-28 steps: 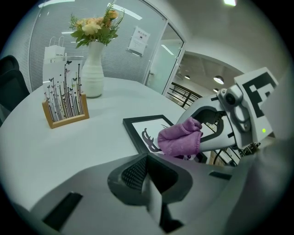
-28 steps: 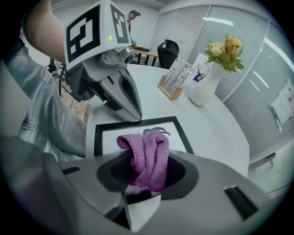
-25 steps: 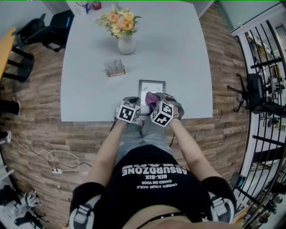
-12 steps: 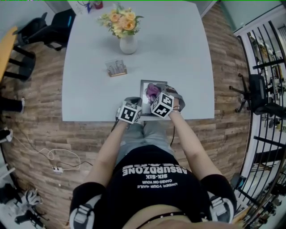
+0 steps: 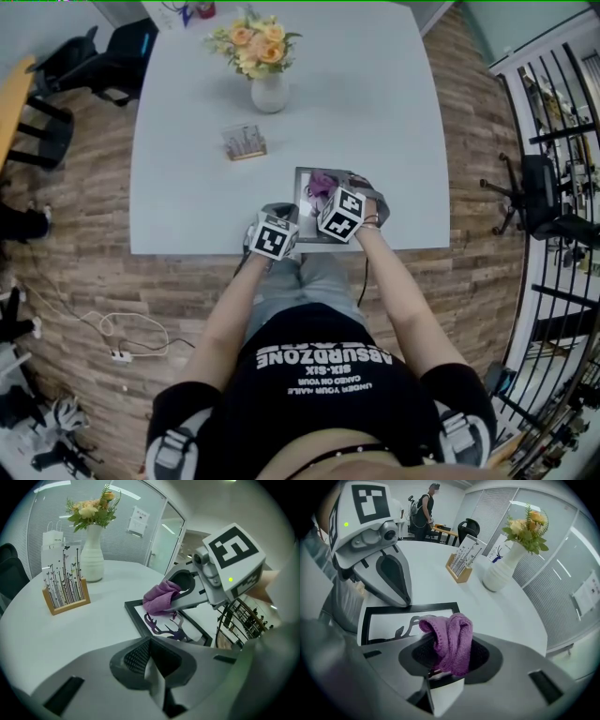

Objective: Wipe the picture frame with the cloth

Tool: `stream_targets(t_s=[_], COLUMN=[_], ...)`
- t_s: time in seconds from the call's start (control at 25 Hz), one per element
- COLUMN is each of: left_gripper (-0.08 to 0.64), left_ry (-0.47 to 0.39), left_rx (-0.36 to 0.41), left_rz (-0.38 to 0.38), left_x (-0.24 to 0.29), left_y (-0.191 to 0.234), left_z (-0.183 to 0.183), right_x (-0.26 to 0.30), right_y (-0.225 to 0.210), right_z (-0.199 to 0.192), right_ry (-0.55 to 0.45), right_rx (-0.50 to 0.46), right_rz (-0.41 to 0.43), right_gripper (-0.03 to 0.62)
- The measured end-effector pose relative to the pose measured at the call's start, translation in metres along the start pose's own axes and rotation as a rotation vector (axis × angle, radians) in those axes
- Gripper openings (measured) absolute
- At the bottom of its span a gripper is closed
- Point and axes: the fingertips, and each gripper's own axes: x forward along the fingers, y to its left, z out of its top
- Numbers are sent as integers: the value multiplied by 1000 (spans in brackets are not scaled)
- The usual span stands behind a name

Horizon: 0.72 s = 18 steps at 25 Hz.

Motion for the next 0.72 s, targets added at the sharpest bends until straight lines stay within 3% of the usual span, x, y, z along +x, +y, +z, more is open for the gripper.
stream_targets(t_s=[0.72], left_gripper=[15], left_ry=[-10], left_rx=[-7], left_rz=[30], left_x=[2], left_y=[5], left_z=[-1], right_x=[-7], right_y=[-4], right_z=[-29], right_ry=[31], right_rx=[49], right_rz=[-6], right_gripper=[143])
